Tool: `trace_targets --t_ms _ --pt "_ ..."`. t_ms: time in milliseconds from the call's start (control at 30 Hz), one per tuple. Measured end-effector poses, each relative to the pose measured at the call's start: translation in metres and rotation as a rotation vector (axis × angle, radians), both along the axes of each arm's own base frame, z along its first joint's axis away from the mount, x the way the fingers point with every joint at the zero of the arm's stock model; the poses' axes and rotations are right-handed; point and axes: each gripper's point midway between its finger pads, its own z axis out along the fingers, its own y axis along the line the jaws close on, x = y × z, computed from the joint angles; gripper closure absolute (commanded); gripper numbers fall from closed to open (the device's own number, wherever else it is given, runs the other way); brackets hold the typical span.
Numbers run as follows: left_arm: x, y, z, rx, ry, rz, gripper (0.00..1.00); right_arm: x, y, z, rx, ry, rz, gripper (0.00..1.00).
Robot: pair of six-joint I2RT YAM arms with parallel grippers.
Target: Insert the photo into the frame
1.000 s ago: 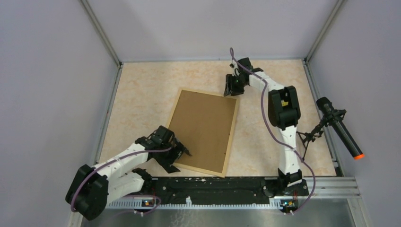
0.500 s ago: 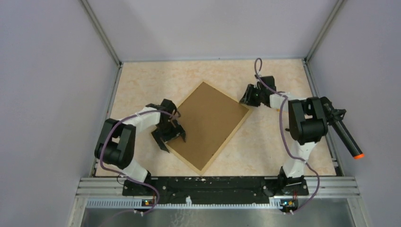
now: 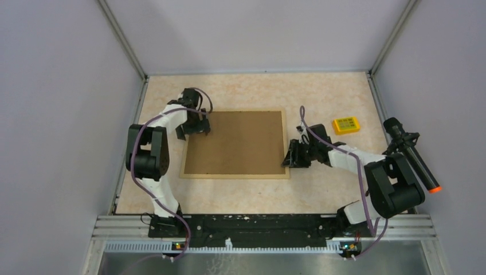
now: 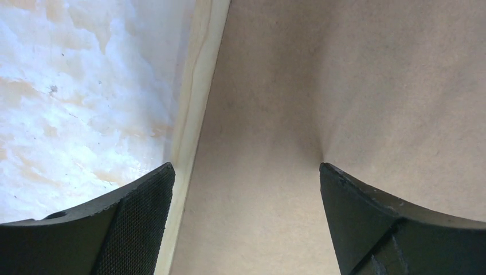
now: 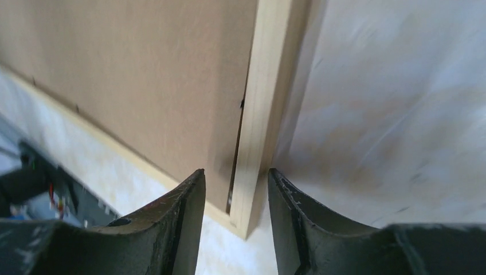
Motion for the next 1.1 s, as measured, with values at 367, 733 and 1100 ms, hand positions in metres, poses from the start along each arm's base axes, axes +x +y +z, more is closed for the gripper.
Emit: trace_targets --t_ms 367,733,1100 --pt "-0.052 -0.104 0.089 -0.402 -0.336 -0.302 0.26 -0.019 -0.018 0.032 0.045 0.118 0.037 0.59" --pt "-0.172 -0.319 0.040 -0.946 -0.051 -0.707 0.63 -0.024 -0.012 0.008 0.080 0.244 0.061 0.62" --pt "-0.182 -0.333 0.008 -0.971 0.019 -0.665 0.66 -0.025 -0.005 -0.006 0.054 0.269 0.084 0.66"
